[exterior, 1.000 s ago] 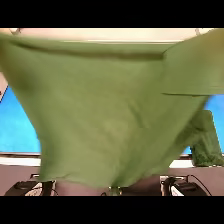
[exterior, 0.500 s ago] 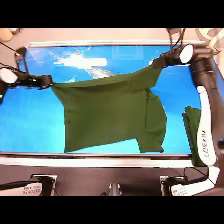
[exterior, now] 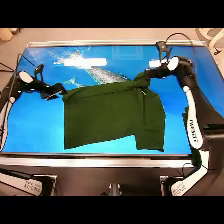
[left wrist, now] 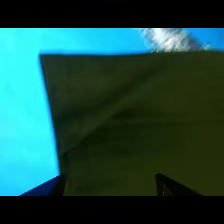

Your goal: Fold the shirts.

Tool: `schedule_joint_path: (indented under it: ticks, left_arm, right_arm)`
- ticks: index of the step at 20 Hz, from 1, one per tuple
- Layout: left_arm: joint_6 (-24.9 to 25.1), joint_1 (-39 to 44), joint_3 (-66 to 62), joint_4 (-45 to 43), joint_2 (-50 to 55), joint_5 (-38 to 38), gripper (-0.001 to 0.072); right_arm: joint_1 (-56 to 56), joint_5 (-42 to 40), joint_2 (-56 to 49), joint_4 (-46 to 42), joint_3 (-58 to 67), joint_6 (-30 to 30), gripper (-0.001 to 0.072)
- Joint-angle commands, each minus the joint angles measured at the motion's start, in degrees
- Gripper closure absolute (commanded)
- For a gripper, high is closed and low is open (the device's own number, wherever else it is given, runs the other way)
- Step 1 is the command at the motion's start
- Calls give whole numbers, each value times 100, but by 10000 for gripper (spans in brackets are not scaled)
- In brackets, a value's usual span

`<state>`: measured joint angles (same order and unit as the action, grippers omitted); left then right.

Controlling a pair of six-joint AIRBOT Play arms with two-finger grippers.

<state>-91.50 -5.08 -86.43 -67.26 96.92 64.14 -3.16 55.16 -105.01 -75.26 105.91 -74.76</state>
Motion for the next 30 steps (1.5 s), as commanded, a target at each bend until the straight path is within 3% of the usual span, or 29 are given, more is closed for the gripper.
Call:
schedule_joint_path:
  ticks: [1, 3, 6, 8, 11, 14, 18, 20, 22, 24, 25, 30]
  left_arm:
    - [413, -527, -129, -109, -50, 2218, 45]
    - [590, -828, 483, -109, -511, 2946, 46]
    - [809, -1003, 2599, -83, -1834, 2452, 49]
    - [931, -1021, 4111, 153, -2667, 2015, 247]
    - [953, -1019, 5490, 603, -3333, 1357, 150]
    - [1185, -953, 5901, 1145, -3322, 1016, 160]
    - [1005, -538, 5932, 1182, -3305, 422, 179]
    - [957, -376, 5932, 1182, -3294, 160, 331]
    - [717, -328, 5932, 1182, -3294, -188, 343]
    - [669, -328, 5930, 1182, -3294, -321, 618]
    - [748, -330, 5930, 1185, -3294, -317, 681]
    - [927, -330, 5928, 1182, -3314, -205, 682]
  right_arm:
    - [726, 1521, 387, 90, 103, 1064, 168]
    - [1381, 2951, 577, 146, 94, 1519, 192]
    - [1893, 4159, 579, 151, -114, 1969, 225]
    - [1943, 4282, 579, 216, -323, 1974, 226]
    - [1823, 4218, 579, 498, -577, 1980, 226]
    - [1641, 4210, 579, 476, -625, 2050, 225]
    - [1539, 4247, 579, 433, -625, 2065, 225]
    - [1539, 4315, 579, 267, -629, 2133, 215]
    - [1539, 4297, 579, -63, -774, 2124, 137]
    - [1539, 4260, 579, -122, -1202, 2129, 85]
    - [1539, 4175, 579, -118, -1460, 2135, 85]
    - [1539, 3224, 577, 85, -2614, 2376, 150]
